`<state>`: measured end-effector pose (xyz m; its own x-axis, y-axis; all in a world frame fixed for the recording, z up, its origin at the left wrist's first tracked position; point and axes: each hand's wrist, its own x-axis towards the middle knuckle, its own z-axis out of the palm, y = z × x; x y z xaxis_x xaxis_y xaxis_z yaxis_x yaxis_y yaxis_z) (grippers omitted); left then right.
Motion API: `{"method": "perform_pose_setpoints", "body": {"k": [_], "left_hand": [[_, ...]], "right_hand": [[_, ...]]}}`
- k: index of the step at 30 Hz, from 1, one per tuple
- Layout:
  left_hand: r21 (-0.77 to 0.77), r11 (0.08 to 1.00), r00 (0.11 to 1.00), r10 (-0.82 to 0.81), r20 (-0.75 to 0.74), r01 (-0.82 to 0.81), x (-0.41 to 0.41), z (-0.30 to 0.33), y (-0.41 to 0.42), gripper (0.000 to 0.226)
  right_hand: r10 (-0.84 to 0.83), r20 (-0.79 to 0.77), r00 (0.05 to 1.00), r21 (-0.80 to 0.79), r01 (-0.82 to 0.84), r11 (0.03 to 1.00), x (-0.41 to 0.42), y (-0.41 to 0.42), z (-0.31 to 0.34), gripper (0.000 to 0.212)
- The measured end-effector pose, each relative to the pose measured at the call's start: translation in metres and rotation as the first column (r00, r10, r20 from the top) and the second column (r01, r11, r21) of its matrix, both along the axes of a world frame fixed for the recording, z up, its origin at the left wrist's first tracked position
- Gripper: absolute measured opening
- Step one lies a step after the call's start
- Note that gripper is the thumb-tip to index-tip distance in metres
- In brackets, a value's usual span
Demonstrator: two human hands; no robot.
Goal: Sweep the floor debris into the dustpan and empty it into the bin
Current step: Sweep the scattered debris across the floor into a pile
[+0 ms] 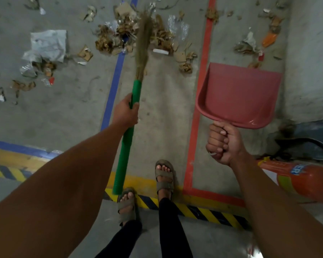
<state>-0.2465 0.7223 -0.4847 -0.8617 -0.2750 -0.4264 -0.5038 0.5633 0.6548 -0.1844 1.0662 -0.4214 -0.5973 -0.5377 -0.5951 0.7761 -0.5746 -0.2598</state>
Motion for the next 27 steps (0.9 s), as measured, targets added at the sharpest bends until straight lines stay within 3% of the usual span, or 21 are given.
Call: {"method": "perform_pose_setpoints", "body": {"k": [2, 4, 7, 10, 14, 17, 20, 23, 27], "left_hand": [[0.123, 0.992, 0.996, -0.037, 0.077, 0.027, 0.009, -0.003, -0.010, 0.053], [0.153, 0.984, 0.970, -0.125, 0.209, 0.094, 0.010, -0.009, -0.019, 0.055], [0.078, 0.981, 0.872, -0.192, 0.450, 0.176, 0.001, -0.013, -0.030, 0.048], [-0.133, 0.955, 0.840, -0.162, 0.517, 0.266, -0.013, -0.018, -0.042, 0.034], [-0.344, 0.929, 0.915, 0.019, 0.403, 0.133, -0.038, -0.026, -0.056, 0.037], [-0.318, 0.947, 0.973, 0.115, 0.198, -0.047, -0.047, -0.017, -0.064, 0.035], [-0.223, 0.972, 0.997, 0.072, -0.012, -0.073, -0.039, -0.006, -0.065, 0.036], [-0.032, 0.999, 0.996, 0.040, -0.077, -0.043, -0.023, 0.007, -0.056, 0.048], [0.099, 0.973, 0.978, -0.201, -0.062, 0.206, -0.002, 0.008, -0.016, 0.053]], "right_hand": [[0.016, -0.012, 1.000, -0.021, -0.016, 1.000, -0.001, -0.004, 0.003, 0.044], [0.024, -0.019, 1.000, -0.033, -0.025, 0.999, -0.004, -0.009, 0.004, 0.046], [0.033, -0.007, 0.999, -0.017, -0.033, 0.999, -0.009, -0.017, 0.002, 0.044], [0.058, 0.026, 0.998, 0.010, -0.058, 0.998, -0.012, -0.026, -0.008, 0.042], [0.101, 0.045, 0.994, -0.028, -0.100, 0.995, -0.017, -0.039, -0.022, 0.042], [0.099, 0.038, 0.994, -0.032, -0.098, 0.995, -0.022, -0.047, -0.023, 0.043], [0.077, 0.039, 0.996, -0.048, -0.075, 0.996, -0.028, -0.047, -0.018, 0.043], [0.043, 0.020, 0.999, -0.047, -0.042, 0.998, -0.036, -0.041, -0.004, 0.043], [-0.045, -0.030, 0.999, 0.009, 0.045, 0.999, -0.044, -0.025, 0.016, 0.042]]}}
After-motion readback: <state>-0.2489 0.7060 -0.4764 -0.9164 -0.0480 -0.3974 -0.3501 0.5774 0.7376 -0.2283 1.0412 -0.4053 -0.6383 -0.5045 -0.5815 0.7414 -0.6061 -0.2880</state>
